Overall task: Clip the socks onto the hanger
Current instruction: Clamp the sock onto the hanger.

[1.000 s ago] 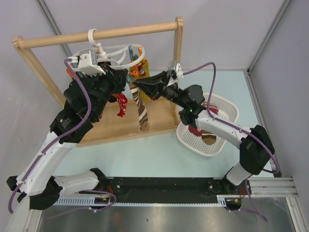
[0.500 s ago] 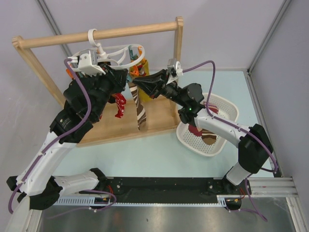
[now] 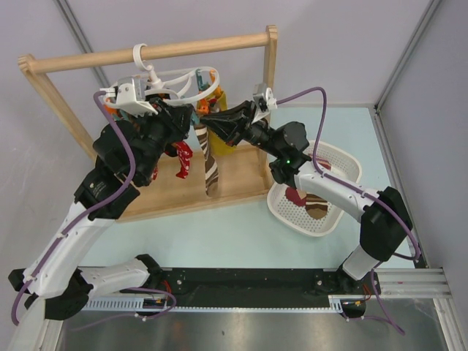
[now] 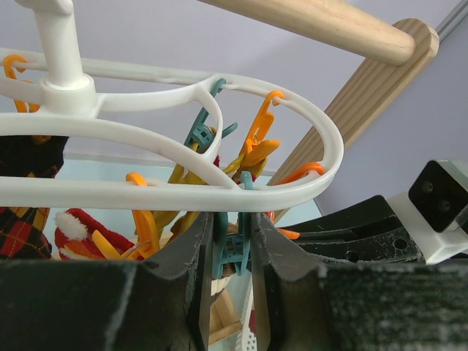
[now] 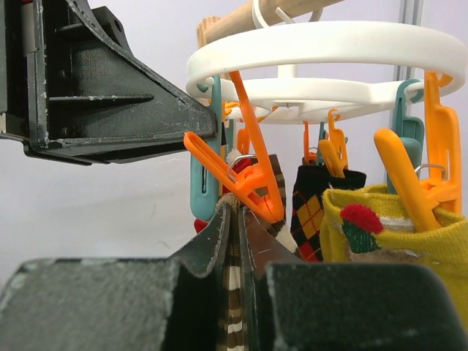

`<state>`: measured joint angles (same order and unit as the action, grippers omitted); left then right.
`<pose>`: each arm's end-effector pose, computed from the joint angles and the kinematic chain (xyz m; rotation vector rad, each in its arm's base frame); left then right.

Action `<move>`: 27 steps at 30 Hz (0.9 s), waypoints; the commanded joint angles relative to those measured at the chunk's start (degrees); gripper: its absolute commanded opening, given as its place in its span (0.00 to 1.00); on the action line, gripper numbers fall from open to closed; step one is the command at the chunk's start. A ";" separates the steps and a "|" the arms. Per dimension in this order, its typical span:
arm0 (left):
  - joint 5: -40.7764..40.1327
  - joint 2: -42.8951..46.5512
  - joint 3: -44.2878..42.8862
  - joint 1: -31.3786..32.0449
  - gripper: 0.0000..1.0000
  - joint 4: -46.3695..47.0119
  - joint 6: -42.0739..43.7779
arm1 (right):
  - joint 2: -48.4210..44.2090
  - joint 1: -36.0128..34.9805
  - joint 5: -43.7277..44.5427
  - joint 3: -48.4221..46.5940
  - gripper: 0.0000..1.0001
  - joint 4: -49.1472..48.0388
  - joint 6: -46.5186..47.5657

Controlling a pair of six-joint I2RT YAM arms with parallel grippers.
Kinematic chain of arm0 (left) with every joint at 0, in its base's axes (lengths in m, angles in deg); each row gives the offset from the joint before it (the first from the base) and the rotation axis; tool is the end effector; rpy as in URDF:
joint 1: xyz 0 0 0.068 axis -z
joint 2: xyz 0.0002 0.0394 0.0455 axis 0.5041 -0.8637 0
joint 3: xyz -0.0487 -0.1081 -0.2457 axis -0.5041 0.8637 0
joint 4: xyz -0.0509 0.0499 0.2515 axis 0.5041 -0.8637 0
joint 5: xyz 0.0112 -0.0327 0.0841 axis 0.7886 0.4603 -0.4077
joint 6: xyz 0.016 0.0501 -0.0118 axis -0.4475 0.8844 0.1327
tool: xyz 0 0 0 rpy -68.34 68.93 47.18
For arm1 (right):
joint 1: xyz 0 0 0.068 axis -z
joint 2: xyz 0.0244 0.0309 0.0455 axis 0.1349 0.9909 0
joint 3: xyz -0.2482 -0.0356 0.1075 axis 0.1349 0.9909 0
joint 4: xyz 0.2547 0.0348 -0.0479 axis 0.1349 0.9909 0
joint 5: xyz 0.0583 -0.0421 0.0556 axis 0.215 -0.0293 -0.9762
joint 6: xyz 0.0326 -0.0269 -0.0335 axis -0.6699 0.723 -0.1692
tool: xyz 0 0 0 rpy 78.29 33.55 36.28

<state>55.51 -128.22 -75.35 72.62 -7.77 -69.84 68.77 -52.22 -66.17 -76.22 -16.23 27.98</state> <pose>0.1446 -0.1106 0.5180 -0.1329 1.5107 -0.5943 0.2523 0.2709 0.4242 -0.6739 0.8651 1.2429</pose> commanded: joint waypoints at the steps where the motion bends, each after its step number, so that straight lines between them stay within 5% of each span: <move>1: 0.12 0.95 0.73 -0.34 0.01 2.75 1.77 | 0.11 0.00 -2.29 -3.05 0.00 0.12 -1.72; 27: 0.64 1.83 1.53 -0.42 0.01 3.63 3.53 | 0.02 1.40 -3.17 -5.68 0.00 6.80 -6.38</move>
<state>55.53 -127.59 -74.15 72.62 -6.11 -67.88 68.90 -51.15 -69.65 -78.74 -9.25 22.78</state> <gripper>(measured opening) 0.262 0.083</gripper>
